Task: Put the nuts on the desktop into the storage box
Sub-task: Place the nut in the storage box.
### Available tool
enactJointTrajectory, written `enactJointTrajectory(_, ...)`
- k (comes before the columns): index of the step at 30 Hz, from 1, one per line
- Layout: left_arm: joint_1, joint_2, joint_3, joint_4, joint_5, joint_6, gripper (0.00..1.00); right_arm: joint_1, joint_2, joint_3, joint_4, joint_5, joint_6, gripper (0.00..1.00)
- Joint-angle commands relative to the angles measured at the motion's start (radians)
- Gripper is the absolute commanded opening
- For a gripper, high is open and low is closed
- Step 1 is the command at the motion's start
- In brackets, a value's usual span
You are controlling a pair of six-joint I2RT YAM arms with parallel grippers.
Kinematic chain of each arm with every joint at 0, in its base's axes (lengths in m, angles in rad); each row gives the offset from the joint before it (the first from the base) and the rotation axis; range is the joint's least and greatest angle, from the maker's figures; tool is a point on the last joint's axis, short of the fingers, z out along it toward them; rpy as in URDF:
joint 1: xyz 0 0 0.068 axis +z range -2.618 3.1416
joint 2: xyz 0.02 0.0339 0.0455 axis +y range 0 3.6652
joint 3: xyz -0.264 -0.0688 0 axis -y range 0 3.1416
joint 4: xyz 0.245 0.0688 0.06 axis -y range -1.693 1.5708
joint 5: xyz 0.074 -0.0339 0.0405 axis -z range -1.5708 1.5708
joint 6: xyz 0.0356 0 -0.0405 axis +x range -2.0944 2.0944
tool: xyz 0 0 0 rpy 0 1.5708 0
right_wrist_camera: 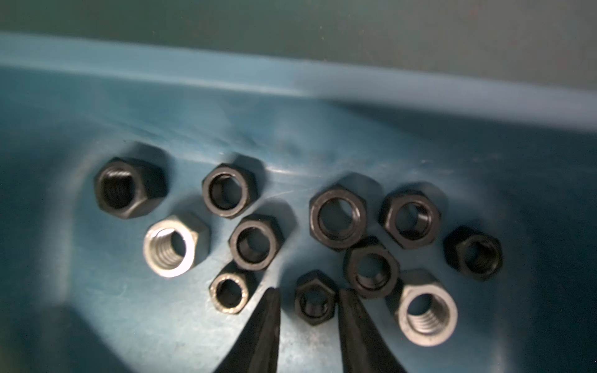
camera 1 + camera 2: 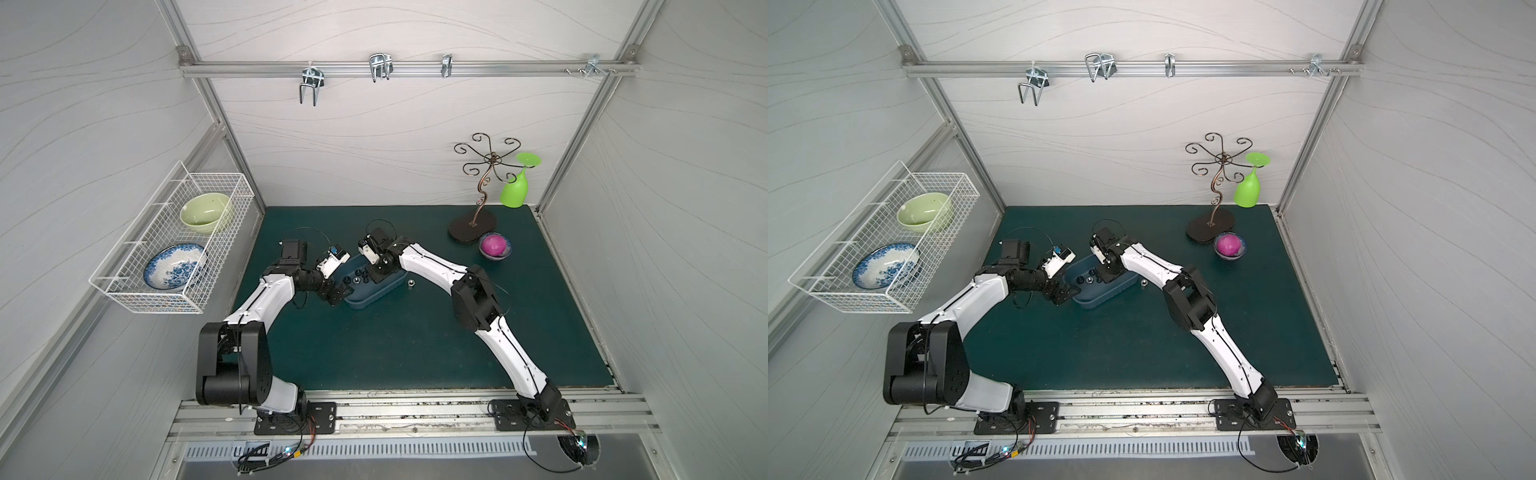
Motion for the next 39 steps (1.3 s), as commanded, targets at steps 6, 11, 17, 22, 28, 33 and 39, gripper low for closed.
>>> enactJointTrajectory(6, 0.004, -0.006, 0.048, -0.037, 0.078, 0.017, 0.99, 0.013, -0.068, 0.023, -0.050, -0.004, 0.010, 0.41)
enactJointTrajectory(11, 0.003, -0.030, 0.062, -0.064, 0.094, 0.022, 0.99, 0.012, -0.102, 0.024, -0.058, -0.009, 0.021, 0.44)
enactJointTrajectory(17, 0.003, -0.055, 0.083, -0.106, 0.114, 0.025, 0.99, 0.011, -0.168, 0.013, -0.066, -0.015, 0.025, 0.48)
enactJointTrajectory(22, 0.004, -0.069, 0.110, -0.159, 0.130, 0.027, 0.99, 0.009, -0.250, -0.030, -0.060, -0.021, 0.030, 0.49)
enactJointTrajectory(28, 0.004, -0.093, 0.155, -0.242, 0.203, 0.036, 0.99, -0.007, -0.372, -0.145, -0.044, -0.011, 0.030, 0.49)
enactJointTrajectory(33, 0.002, -0.092, 0.193, -0.288, 0.255, 0.012, 0.99, -0.010, -0.462, -0.255, -0.046, 0.014, 0.026, 0.49)
enactJointTrajectory(39, -0.040, -0.093, 0.212, -0.292, 0.287, -0.009, 0.99, -0.015, -0.605, -0.456, 0.011, 0.035, 0.038, 0.54)
